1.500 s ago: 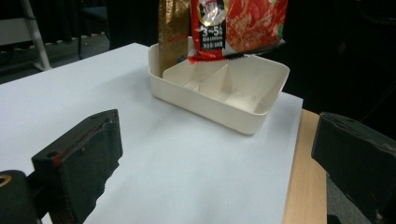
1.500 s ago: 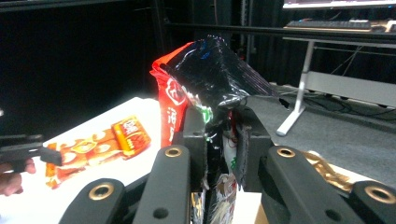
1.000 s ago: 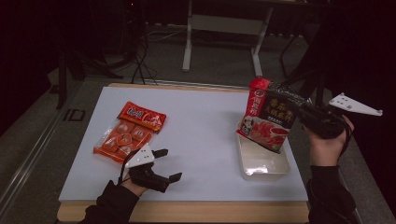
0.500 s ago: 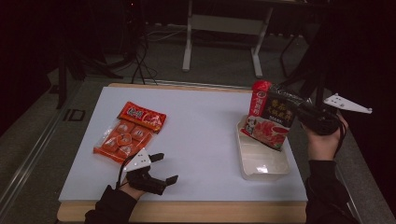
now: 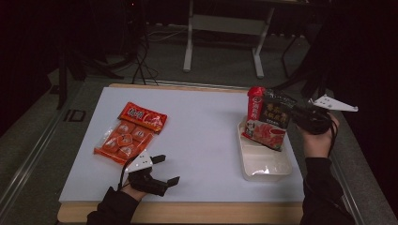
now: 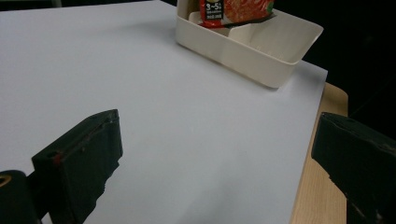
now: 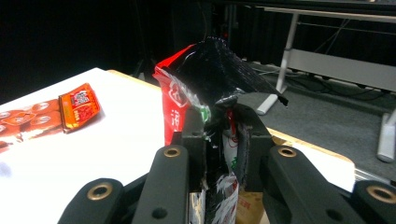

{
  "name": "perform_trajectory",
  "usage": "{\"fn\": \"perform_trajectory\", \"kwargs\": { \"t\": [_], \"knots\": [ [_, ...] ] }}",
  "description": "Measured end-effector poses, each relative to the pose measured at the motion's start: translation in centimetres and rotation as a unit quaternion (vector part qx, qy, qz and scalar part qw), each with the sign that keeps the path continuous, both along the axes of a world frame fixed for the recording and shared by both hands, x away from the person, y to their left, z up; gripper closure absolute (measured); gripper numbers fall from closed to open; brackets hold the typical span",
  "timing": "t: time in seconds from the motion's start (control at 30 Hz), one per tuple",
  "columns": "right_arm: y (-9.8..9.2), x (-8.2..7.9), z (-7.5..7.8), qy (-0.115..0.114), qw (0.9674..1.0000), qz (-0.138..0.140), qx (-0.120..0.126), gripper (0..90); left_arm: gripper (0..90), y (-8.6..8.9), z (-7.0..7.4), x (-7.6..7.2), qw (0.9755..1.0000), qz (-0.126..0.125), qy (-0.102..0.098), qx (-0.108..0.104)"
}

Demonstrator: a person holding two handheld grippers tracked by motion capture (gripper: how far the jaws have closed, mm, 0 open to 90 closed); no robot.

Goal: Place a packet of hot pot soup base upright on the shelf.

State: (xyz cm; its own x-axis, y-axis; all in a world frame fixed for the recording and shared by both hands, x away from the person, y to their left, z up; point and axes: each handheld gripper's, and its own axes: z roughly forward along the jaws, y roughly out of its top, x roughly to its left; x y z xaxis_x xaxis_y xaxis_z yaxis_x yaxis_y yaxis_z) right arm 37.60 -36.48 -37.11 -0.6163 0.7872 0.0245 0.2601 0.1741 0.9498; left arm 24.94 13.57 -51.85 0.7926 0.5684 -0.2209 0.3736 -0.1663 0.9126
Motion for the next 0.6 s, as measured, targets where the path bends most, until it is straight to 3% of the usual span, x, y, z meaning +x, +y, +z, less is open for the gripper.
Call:
{"fn": "perform_trajectory", "kwargs": {
  "t": [0.17,0.6],
  "knots": [
    [0.1,0.4,-0.8,0.005,0.9998,0.014,0.014,76.2,2.5,0.0,0.0,0.0,1.0,0.0,0.001,-0.004],
    [1.1,0.6,-1.7,0.013,0.9985,0.047,0.023,74.6,2.5,-0.1,-0.3,0.0,1.0,-0.003,0.005,-0.006]
  ]
}}
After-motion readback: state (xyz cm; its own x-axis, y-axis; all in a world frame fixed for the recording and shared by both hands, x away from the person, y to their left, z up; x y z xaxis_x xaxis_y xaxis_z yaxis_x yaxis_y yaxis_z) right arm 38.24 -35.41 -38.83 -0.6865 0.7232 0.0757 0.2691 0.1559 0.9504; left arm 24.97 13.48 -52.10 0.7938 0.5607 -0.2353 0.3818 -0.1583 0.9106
